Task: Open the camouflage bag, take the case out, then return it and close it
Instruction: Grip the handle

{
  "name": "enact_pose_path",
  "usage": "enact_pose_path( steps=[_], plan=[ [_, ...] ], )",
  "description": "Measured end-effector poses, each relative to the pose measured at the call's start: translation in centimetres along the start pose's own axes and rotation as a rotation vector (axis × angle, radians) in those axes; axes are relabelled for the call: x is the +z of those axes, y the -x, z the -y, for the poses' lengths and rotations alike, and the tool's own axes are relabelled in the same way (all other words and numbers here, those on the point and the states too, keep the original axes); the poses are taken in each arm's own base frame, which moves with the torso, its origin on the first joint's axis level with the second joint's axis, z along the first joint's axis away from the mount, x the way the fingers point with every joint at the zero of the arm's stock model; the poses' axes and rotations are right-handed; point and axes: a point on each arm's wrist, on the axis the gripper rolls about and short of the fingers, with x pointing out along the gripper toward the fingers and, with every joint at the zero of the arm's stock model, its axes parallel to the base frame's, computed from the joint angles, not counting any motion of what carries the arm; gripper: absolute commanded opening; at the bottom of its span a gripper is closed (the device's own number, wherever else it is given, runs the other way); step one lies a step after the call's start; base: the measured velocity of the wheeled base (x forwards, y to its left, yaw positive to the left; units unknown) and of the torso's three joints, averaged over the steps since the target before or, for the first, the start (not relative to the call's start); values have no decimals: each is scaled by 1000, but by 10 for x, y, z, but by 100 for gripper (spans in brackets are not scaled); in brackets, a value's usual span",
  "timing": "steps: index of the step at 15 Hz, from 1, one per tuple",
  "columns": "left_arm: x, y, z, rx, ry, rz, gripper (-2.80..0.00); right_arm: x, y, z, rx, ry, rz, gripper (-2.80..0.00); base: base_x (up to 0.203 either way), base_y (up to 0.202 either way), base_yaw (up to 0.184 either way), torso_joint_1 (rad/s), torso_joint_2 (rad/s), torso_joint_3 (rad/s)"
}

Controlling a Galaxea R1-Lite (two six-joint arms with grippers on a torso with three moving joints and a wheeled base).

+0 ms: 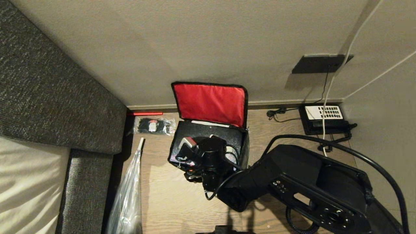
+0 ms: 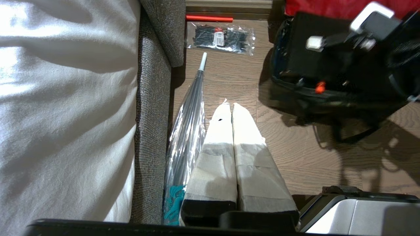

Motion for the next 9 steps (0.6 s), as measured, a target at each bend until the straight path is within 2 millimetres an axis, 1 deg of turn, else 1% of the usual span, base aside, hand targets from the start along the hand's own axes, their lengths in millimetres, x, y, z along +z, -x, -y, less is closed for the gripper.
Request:
enact_pose_path(
  steps=[4, 9],
  plan=[
    [0, 0, 0, 0, 0, 0, -280, -4, -6, -17, 90, -19, 33, -280, 0, 0, 0, 0, 0, 0],
    [0, 0, 0, 0, 0, 0, -280, -12, -13, -31, 107, -32, 14, -280, 0, 0, 0, 0, 0, 0]
  ],
)
